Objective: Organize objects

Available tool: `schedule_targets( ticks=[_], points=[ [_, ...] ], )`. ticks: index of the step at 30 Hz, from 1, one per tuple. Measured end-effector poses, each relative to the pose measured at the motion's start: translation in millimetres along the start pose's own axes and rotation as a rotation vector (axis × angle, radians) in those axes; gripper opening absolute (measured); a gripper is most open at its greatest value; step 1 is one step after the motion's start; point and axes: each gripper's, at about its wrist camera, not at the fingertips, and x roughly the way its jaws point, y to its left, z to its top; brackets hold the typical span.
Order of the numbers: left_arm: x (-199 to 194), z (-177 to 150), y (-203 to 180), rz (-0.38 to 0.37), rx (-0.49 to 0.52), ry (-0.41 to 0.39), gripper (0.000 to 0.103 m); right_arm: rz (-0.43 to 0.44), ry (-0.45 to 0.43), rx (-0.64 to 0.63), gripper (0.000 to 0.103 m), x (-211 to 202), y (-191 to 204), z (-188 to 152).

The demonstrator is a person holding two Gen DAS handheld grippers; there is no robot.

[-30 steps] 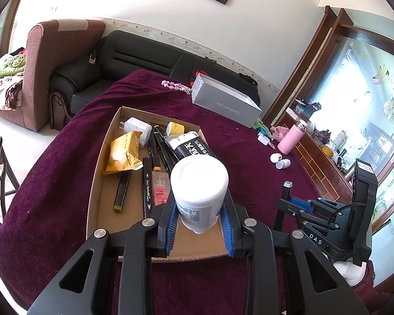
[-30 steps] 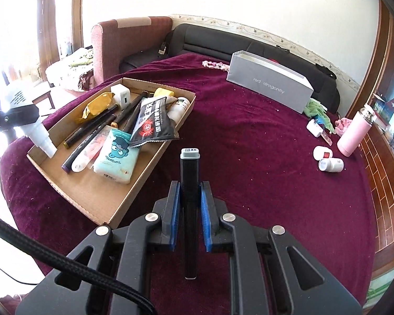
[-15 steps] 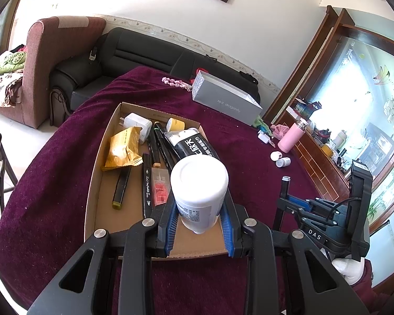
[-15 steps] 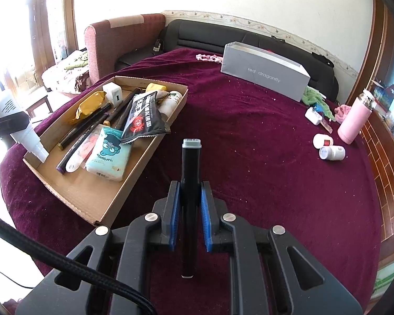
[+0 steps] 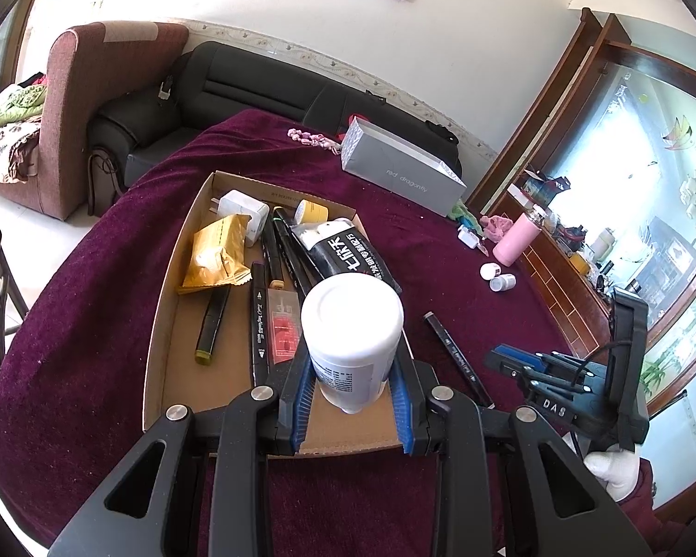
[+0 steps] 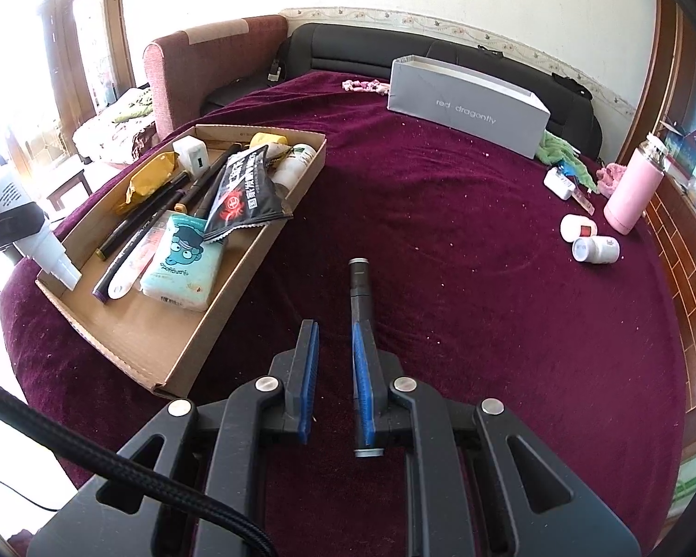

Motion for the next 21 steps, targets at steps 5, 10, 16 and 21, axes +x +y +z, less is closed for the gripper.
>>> schedule_targets(
  ticks=[5, 10, 16, 21],
  points=[
    [0.6, -0.4, 0.2, 0.004, 0.002, 0.003, 0.025, 0.072, 0.021, 0.154, 0.058, 10.9, -36.4, -2.1],
    [6.3, -0.8, 0.7, -0.004, -0.004, 0.011, 0.025, 0.085, 0.074, 0.223, 0.058, 34.6, -64.0, -2.6],
    [11.3, -1.9, 5.5, -0.003, -0.012, 0.023, 0.025, 0.001, 0.129, 0.148, 0.055, 67.7, -54.5, 3.9],
    [8.3, 0.8, 10.1, 0.002, -0.022, 0.011, 0.025, -0.020, 0.130, 0.088, 0.012, 71.5, -40.9, 0.6]
  ],
)
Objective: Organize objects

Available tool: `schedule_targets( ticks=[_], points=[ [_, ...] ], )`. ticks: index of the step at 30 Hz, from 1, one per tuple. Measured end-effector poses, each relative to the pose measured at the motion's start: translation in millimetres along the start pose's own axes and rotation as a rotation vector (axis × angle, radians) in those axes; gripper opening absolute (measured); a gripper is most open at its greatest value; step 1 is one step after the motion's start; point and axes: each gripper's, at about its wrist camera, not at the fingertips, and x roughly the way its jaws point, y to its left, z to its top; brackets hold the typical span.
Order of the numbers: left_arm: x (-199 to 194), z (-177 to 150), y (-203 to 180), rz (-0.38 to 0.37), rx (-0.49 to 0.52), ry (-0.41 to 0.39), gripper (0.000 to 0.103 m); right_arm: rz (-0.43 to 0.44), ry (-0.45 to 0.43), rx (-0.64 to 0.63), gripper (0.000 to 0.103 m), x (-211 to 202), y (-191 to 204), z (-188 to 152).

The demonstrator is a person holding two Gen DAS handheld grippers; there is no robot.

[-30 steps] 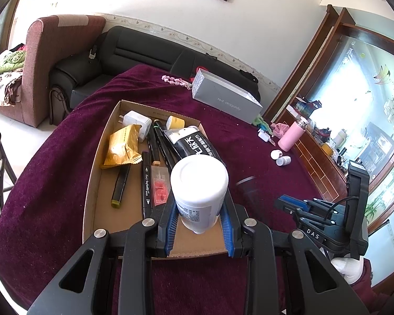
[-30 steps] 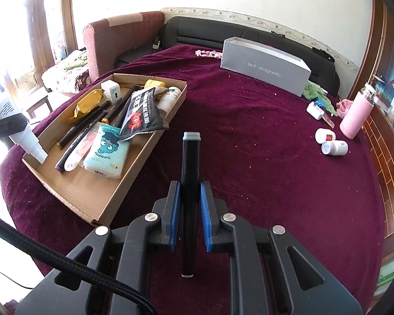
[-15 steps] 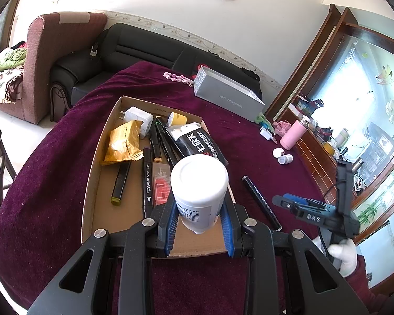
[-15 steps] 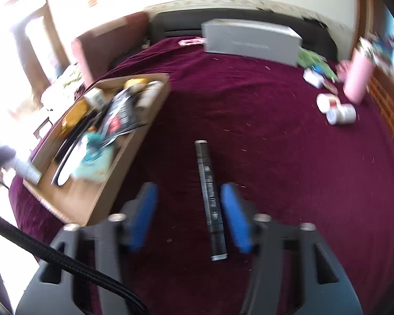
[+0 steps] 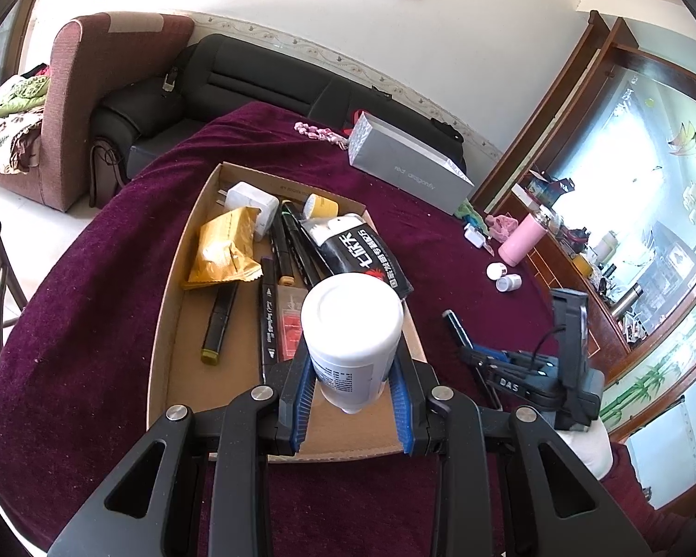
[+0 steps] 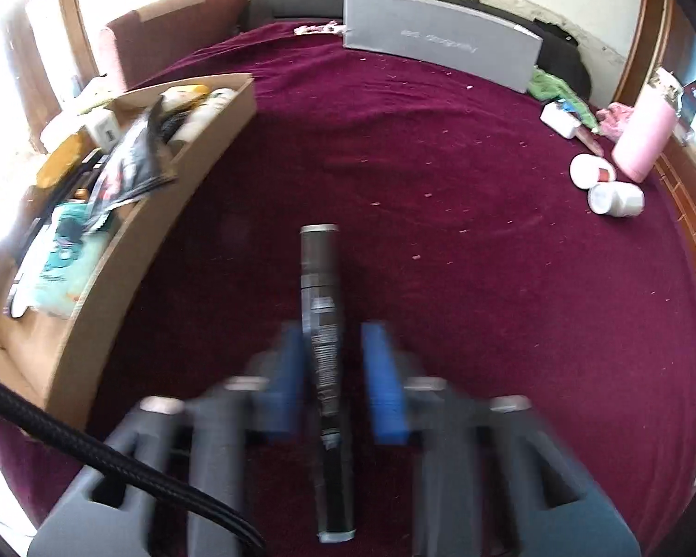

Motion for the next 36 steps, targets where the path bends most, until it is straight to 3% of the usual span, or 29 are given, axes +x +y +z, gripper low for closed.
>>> schedule_targets(
  ticks=[6, 15, 31, 36],
  points=[
    [-0.1, -0.6, 0.9, 0.000, -0.004, 0.001, 0.025, 0.060, -0.038, 0.064, 0.012, -19.8, -9.6, -8.0],
    [-9.8, -0.7, -9.3, -0.008, 0.020, -0.022, 0.025, 0.132, -0.173, 0.097, 0.013, -70.5, -8.4, -7.7],
    [-45.4, 6.3, -9.4, 0.028, 0.068, -0.115, 0.025, 0.218, -0.306, 0.005, 0.013, -128.4, 35.6, 17.6],
    [-49.9, 6.5, -4.3, 0.034, 0.073, -0.125, 0.025, 0.242, -0.305, -0.051, 0.013, -135.8, 61.5, 22.2]
  ],
)
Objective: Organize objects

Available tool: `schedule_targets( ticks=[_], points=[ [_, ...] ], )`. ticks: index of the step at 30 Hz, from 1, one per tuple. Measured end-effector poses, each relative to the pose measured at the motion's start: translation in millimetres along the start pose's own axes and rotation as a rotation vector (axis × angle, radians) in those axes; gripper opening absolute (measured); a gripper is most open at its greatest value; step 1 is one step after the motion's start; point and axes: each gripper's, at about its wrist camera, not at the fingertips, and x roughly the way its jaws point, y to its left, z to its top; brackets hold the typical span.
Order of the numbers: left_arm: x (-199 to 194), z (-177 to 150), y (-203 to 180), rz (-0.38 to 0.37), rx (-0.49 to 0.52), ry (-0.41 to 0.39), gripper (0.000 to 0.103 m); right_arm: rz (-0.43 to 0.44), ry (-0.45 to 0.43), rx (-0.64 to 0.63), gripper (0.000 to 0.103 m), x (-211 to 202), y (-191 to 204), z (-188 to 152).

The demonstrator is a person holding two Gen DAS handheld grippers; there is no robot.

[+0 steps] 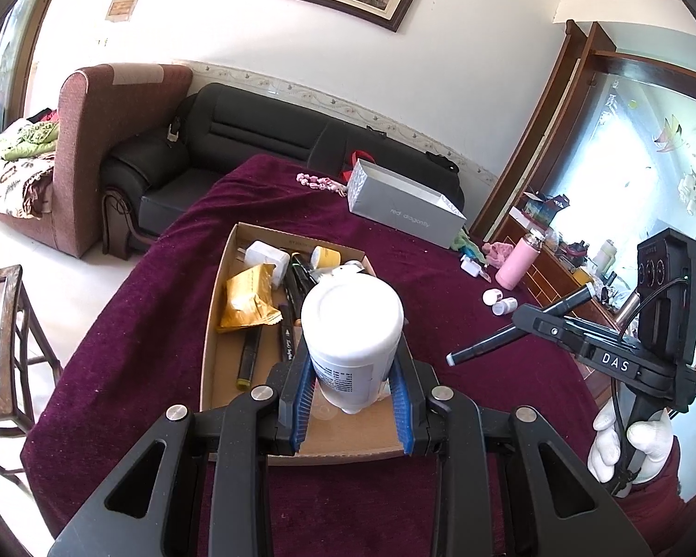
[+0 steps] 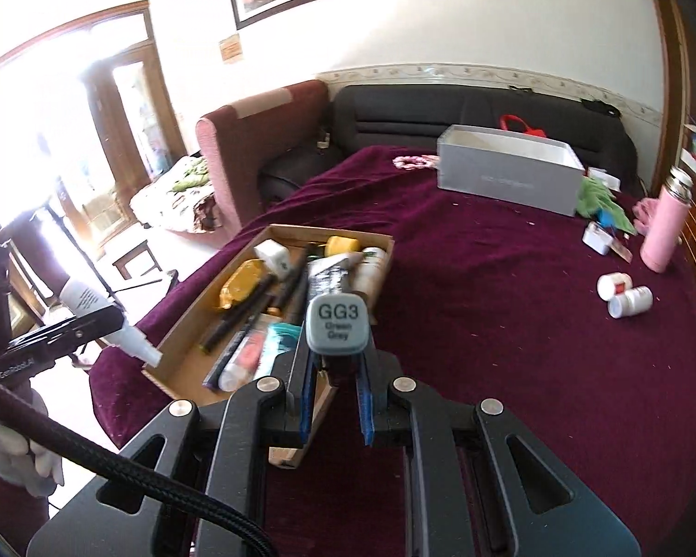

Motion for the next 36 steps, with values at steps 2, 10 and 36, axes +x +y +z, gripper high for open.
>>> schedule_targets(
  ticks=[2, 10, 36],
  points=[
    [0.2, -0.9, 1.9, 0.006, 0.004, 0.001, 0.025, 0.017, 0.014, -0.013, 0.013, 4.1, 9.0, 0.5],
    [3.8, -7.5, 13.2, 0.011, -0.002, 0.020, 0.025, 0.068, 0.069, -0.065, 0.013, 22.5, 39.6, -4.9],
    [48.7, -14.8, 37.3, 0.018, -0.018, 0.127, 0.025, 0.007, 0.161, 0.173, 0.067, 51.6, -38.7, -34.3]
  ],
)
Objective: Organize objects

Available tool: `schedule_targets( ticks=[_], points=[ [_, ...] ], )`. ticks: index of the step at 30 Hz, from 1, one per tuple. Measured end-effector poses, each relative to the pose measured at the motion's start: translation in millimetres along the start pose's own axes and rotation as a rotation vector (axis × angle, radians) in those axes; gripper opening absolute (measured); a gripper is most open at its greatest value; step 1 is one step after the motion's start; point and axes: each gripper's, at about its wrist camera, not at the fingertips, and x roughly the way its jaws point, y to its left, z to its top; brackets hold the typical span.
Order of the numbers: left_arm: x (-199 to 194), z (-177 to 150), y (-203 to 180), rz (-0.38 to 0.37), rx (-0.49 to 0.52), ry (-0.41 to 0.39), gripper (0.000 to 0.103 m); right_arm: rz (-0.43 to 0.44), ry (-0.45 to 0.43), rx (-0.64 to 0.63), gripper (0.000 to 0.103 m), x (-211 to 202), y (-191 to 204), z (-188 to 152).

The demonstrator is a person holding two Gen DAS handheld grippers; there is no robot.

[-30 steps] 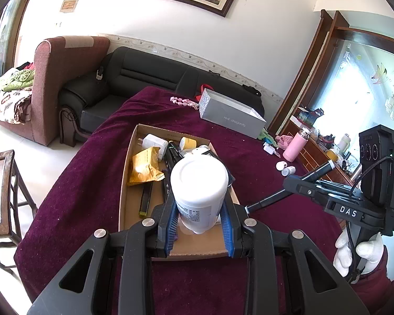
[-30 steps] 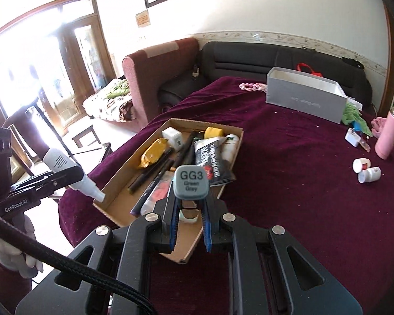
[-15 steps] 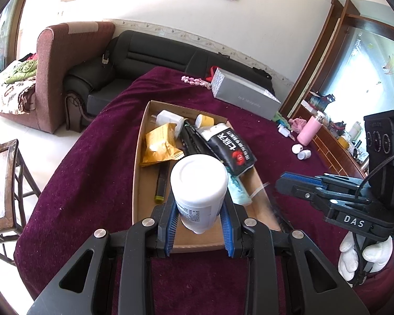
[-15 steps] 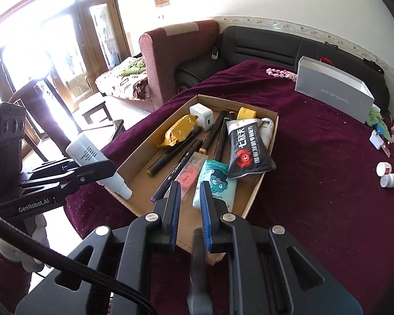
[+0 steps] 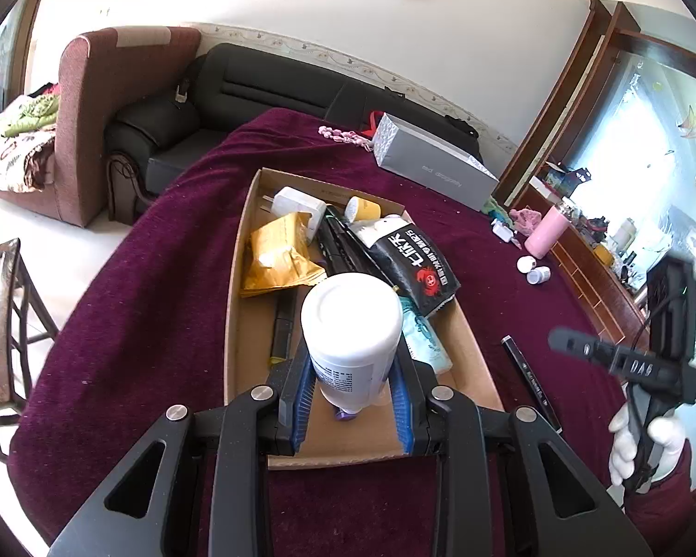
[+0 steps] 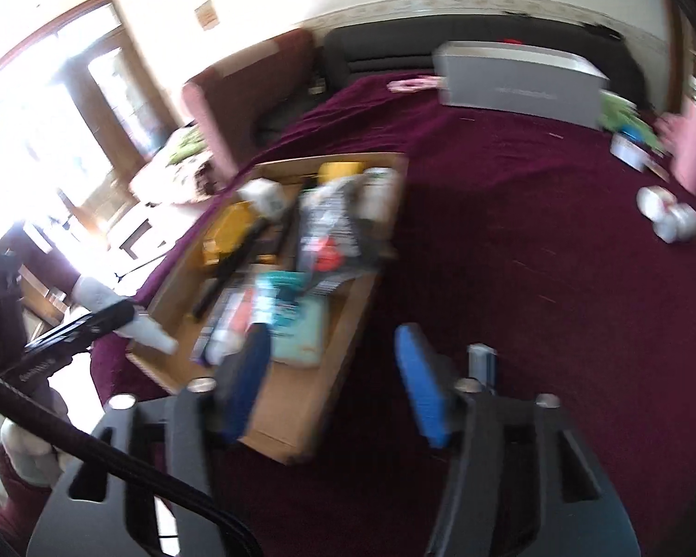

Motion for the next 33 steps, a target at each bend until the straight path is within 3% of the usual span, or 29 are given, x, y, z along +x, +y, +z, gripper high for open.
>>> schedule_targets(
  ticks=[5, 7, 10, 11, 13, 14, 15, 25, 33],
  points=[
    [5.6, -0.9, -2.2, -0.009, -0.018, 0.016, 0.025, -0.120, 0.042, 0.028, 0.067, -6.5, -37.6, -21.4],
    [3.9, -1.1, -4.0, -0.012, -0.018, 0.015, 0.025, -0.166, 0.054, 0.004, 0.067, -1.6, -40.9, -26.1],
    [-0.4, -0.8, -7.1, -0.014, -0.015, 0.006, 0.025, -0.312, 0.061, -0.064, 0.067, 11.6, -44.7, -33.0],
    [-1.0, -0.7, -8.1, -0.017, -0.016, 0.005, 0.025, -0.325, 0.073, -0.072, 0.062, 15.9, -45.5, -35.1],
    [-1.1, -0.3, -9.7, -0.018, -0.016, 0.005, 0.025, -0.318, 0.107, -0.077, 0.029, 26.1, -47.9, -41.4],
    [-1.1, -0.3, -10.3, -0.017, -0.016, 0.005, 0.025, -0.308, 0.141, -0.080, 0.020, 32.5, -49.5, -45.5],
    [-1.0, -0.1, -11.1, -0.017, -0.016, 0.006, 0.025, -0.311, 0.116, -0.093, 0.013, 30.7, -47.0, -48.0],
    [-5.7, 0.5, -11.5, -0.011, -0.019, -0.007, 0.025, -0.156, 0.038, -0.013, 0.013, -12.7, -43.3, -37.8],
    [-10.4, 0.9, -6.1, -0.012, -0.028, -0.018, 0.025, -0.088, -0.050, -0.043, 0.013, -25.8, -16.5, -23.2]
  ],
)
